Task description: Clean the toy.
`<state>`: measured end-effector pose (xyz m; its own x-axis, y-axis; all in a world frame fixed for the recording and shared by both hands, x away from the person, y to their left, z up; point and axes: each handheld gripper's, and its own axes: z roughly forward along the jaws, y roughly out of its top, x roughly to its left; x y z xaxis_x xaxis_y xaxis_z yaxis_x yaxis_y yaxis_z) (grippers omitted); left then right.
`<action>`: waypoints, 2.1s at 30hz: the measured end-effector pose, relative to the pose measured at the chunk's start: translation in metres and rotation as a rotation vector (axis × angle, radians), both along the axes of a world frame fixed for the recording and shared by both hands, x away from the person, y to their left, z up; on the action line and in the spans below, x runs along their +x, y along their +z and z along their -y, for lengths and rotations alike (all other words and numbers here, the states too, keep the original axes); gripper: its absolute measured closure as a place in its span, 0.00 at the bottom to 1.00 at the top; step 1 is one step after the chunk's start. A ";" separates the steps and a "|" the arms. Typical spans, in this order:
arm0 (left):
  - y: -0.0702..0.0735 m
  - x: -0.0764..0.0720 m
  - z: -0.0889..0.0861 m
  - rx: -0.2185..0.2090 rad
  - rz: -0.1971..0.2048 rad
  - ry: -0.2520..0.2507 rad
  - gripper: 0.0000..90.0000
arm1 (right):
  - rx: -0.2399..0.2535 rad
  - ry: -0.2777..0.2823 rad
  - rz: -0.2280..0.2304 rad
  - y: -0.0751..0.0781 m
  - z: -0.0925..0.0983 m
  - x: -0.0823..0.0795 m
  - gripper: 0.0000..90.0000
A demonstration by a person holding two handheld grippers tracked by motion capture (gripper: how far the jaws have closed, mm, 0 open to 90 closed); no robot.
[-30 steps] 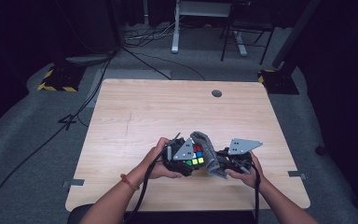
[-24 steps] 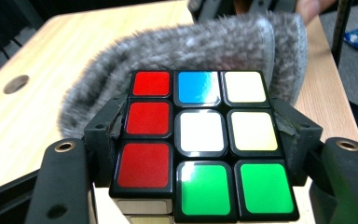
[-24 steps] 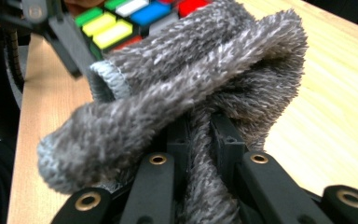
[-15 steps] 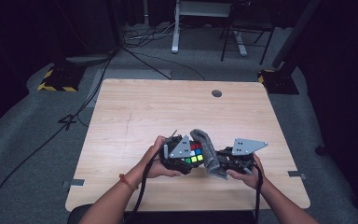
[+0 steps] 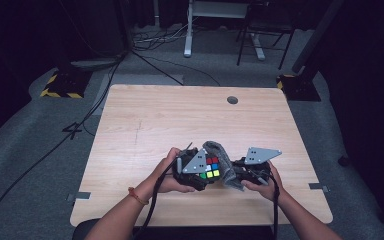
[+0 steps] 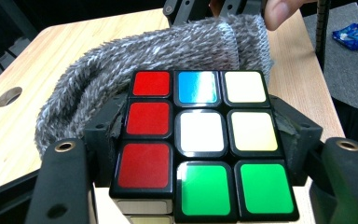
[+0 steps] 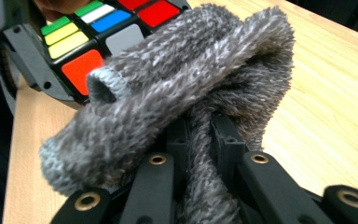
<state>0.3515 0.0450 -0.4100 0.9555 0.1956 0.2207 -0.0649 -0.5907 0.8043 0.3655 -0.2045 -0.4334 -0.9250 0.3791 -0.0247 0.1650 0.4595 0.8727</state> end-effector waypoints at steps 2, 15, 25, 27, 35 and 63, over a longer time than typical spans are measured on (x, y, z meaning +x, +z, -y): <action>-0.001 0.001 0.000 0.003 -0.005 -0.001 0.37 | 0.044 0.017 -0.002 0.004 0.001 -0.002 0.89; -0.005 0.003 0.004 0.034 -0.006 0.009 0.37 | 0.136 0.060 0.028 0.016 0.003 -0.007 0.89; 0.001 0.003 0.001 0.005 0.009 0.018 0.37 | 0.076 0.036 0.027 0.013 0.003 -0.005 0.89; 0.004 0.002 -0.002 -0.009 0.023 0.020 0.37 | 0.047 0.030 0.011 0.008 0.004 -0.003 0.89; 0.013 0.001 -0.011 -0.051 0.033 0.034 0.37 | -0.011 0.053 -0.030 -0.003 0.000 -0.002 0.89; 0.009 0.001 -0.003 -0.019 0.029 0.043 0.37 | 0.033 0.020 0.013 0.007 0.007 -0.006 0.89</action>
<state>0.3524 0.0484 -0.4014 0.9395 0.2407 0.2439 -0.0631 -0.5780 0.8136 0.3593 -0.2111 -0.4263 -0.9320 0.3617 -0.0242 0.1451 0.4335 0.8894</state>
